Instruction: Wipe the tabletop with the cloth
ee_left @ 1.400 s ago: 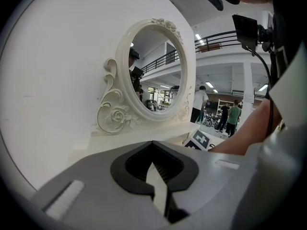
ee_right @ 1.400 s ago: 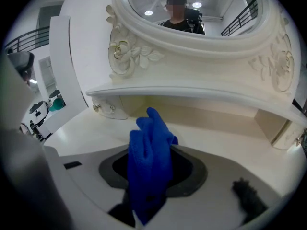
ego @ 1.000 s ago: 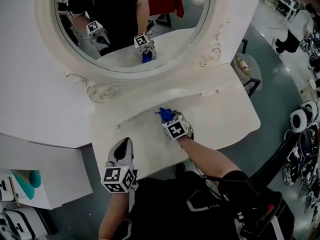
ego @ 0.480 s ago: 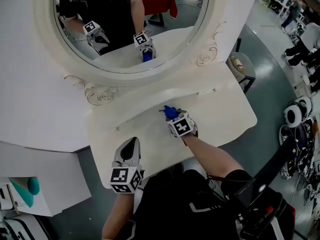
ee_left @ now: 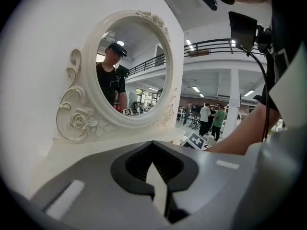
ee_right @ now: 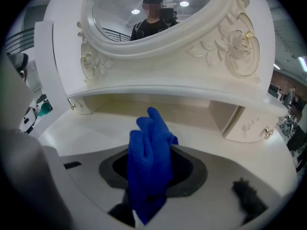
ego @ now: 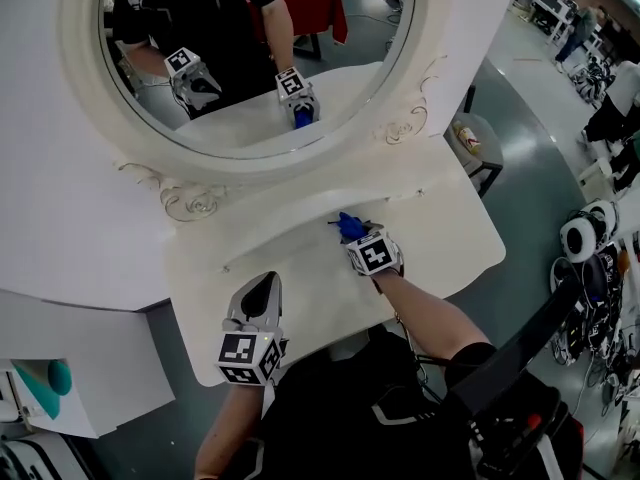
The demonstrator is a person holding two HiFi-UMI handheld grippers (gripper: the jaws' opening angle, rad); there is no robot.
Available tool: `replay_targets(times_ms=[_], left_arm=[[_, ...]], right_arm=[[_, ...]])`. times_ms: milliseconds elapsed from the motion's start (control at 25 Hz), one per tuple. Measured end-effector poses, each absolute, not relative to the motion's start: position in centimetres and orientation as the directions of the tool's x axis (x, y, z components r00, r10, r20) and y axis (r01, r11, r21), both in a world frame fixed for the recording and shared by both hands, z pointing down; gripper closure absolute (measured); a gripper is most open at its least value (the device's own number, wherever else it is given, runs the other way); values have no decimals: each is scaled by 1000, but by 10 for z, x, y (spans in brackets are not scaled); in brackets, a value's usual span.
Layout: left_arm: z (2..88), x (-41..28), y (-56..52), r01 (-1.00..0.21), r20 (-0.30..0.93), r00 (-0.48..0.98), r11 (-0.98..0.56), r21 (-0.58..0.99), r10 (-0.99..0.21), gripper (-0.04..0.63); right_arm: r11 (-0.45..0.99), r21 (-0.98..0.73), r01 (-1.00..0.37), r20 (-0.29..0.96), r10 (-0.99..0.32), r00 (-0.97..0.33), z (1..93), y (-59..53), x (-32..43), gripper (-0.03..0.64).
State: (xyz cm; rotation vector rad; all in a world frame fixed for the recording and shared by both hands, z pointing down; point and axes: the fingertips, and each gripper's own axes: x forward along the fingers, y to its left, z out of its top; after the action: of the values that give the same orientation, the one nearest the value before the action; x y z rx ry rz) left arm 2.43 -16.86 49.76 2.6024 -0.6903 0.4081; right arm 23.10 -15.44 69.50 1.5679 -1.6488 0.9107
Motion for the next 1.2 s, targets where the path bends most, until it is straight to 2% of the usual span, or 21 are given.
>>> replay_targets(times_ms=[480, 1200], left_arm=[[489, 96, -155, -616, 408, 773, -728, 301, -486, 588], [477, 164, -119, -628, 406, 761, -731, 267, -506, 588]], right_arm=[[53, -46, -998, 836, -544, -67, 686, -129, 327, 459], [29, -33, -999, 828, -559, -43, 678, -88, 436, 459]])
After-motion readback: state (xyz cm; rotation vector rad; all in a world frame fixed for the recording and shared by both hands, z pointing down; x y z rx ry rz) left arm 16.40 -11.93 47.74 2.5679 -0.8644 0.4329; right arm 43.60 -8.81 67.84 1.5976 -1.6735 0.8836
